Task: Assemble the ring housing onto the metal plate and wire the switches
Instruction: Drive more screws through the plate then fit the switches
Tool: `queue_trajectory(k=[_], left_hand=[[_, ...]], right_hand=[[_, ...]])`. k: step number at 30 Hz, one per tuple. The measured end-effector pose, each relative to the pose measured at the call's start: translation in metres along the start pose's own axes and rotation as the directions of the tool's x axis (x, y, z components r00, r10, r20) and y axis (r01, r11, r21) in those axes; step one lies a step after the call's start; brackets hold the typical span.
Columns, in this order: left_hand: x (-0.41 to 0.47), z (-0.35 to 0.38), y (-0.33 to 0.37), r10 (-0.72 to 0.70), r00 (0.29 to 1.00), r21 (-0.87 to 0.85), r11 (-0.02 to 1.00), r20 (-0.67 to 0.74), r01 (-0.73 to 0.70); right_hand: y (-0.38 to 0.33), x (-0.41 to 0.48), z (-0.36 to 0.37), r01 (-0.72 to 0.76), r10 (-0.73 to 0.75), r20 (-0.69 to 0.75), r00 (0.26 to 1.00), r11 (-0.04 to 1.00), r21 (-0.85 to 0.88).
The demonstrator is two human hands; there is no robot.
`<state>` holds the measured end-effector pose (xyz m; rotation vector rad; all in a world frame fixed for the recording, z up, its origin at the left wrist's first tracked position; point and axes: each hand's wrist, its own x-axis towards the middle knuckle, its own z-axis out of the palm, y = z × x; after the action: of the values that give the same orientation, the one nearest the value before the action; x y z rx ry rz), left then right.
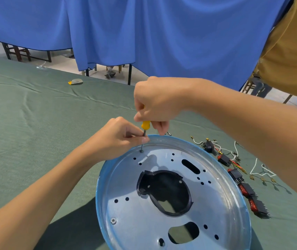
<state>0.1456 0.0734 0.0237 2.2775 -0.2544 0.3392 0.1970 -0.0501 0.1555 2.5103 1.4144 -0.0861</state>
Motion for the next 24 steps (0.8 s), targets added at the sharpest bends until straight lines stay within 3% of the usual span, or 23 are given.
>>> queue_trajectory(k=[4,7,9,12,16,21,24], left_hand=[[-0.001,0.003,0.006,-0.039,0.995,-0.008,0.999,-0.093,0.038],[0.001,0.001,0.005,-0.043,0.998,-0.007,0.999,-0.051,0.043],[0.002,0.000,0.003,-0.044,0.999,-0.007,0.999,-0.017,0.044],[0.001,-0.001,0.003,-0.030,0.999,0.020,0.999,0.014,0.029],[0.001,0.001,0.003,-0.030,0.999,0.059,0.998,0.042,0.027],[0.002,0.005,0.003,-0.077,0.988,-0.017,0.997,-0.132,0.076],[0.002,0.004,0.003,-0.067,0.990,-0.035,0.997,-0.123,0.063]], right_hand=[[-0.009,0.009,0.001,-0.058,0.057,-0.017,0.998,0.998,-0.025],[-0.010,0.007,-0.004,-0.054,0.051,0.062,0.997,0.997,0.046],[-0.007,0.001,-0.008,0.005,-0.008,0.027,1.000,0.995,0.102],[-0.004,-0.005,-0.005,0.065,-0.067,0.012,0.998,0.994,0.090],[-0.006,-0.004,0.002,0.003,-0.002,-0.040,0.999,1.000,0.014],[-0.011,0.001,0.003,-0.080,0.083,-0.086,0.993,0.996,0.039],[-0.008,0.000,0.002,-0.068,0.073,-0.038,0.997,0.991,0.112]])
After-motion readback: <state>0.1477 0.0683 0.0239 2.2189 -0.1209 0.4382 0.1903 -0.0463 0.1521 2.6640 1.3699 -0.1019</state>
